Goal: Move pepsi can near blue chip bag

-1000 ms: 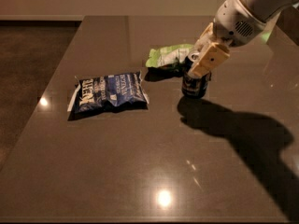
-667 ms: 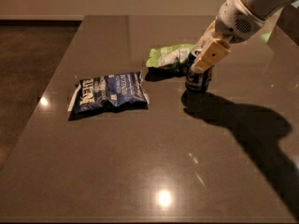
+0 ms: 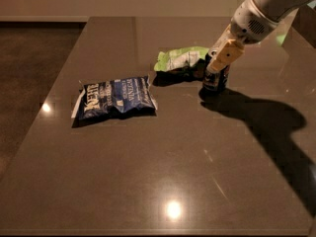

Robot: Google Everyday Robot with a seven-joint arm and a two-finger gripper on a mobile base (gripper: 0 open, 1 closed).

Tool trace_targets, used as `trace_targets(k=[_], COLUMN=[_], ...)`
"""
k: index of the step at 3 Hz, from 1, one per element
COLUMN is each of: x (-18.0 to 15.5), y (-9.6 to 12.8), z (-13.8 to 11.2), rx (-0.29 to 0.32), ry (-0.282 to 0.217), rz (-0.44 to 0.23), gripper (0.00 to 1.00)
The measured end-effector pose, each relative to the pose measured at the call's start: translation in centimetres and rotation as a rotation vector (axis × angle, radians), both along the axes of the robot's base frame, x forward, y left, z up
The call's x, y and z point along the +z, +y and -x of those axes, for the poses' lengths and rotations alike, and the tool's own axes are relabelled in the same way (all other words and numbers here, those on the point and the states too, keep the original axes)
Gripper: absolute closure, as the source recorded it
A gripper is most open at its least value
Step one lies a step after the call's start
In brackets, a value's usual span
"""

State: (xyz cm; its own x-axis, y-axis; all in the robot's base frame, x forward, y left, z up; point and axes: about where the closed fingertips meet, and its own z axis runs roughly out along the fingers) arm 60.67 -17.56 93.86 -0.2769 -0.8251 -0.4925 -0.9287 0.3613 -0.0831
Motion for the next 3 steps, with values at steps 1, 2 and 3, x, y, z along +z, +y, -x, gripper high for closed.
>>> trace_targets(k=[1, 2, 3], x=[-0.82, -1.33, -1.49], y=[-0.97, -1.7, -1.51], z=[-0.74, -0.81, -1.0], rx=[-0.024, -0.037, -0.036], ry=[0.012, 0.023, 0.021], rz=[0.009, 0.017, 0.016], gripper=[0.36, 0.13, 0.0])
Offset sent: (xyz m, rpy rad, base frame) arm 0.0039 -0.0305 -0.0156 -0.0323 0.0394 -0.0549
